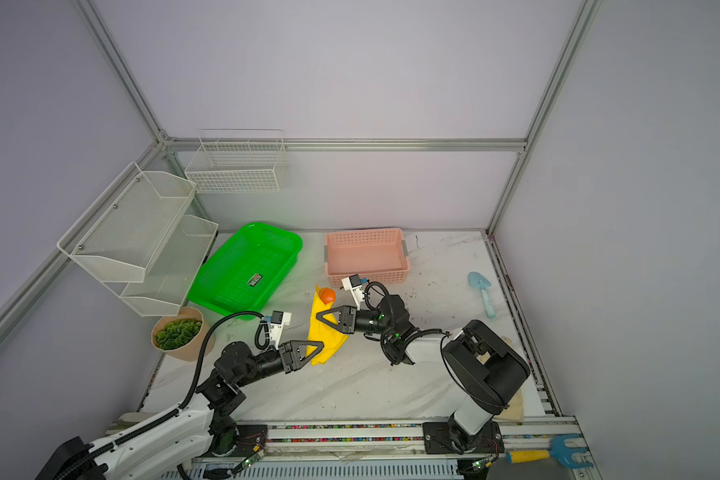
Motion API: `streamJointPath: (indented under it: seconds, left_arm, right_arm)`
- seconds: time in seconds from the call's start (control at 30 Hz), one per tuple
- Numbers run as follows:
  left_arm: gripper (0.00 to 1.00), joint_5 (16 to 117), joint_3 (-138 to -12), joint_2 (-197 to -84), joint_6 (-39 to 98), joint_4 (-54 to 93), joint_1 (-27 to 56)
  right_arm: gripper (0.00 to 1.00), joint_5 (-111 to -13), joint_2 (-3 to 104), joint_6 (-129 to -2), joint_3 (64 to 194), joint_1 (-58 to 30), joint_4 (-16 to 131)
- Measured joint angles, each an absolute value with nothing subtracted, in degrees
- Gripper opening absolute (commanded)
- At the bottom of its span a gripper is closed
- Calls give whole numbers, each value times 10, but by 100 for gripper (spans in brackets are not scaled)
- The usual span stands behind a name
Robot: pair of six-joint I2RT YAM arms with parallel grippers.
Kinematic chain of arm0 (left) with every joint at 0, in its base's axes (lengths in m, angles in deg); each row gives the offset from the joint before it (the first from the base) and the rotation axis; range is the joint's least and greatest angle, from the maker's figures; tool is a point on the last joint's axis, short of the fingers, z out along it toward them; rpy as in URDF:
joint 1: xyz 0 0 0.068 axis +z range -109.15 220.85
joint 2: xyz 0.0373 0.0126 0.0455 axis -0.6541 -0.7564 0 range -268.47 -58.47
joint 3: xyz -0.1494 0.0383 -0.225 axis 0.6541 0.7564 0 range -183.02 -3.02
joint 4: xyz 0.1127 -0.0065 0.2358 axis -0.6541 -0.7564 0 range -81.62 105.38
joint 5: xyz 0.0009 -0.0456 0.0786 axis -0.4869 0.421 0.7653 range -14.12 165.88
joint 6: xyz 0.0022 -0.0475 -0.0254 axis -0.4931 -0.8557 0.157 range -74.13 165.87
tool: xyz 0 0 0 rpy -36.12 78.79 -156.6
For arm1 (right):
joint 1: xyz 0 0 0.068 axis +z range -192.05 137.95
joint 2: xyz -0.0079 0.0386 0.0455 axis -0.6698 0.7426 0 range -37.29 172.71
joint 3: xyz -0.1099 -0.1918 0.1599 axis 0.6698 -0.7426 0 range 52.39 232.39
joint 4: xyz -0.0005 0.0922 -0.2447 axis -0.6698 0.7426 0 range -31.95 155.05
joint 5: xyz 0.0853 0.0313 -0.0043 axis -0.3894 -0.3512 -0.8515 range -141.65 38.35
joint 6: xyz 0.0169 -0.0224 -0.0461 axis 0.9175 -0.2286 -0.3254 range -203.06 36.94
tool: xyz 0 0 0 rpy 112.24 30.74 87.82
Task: Place the utensils on the paper napkin and roll it up
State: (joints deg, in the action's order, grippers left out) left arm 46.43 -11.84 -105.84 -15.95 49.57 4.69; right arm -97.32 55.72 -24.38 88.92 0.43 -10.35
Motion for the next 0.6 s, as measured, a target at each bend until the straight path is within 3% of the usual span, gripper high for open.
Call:
streamJointPath:
  seconds: [0.2,0.37,0.6]
  left_arm:
    - [40,447,-119,-1124,-163,557,47]
    - [23,436,-119,-1140,-167,586,47]
    - [14,430,-119,-1140,-165,599,47]
  right_arm:
    - [3,-972,562,-242,892,4,-104]
    - [3,-969,567,-239,892,4,-106]
    - [14,-967,568,-237,893,4,-107]
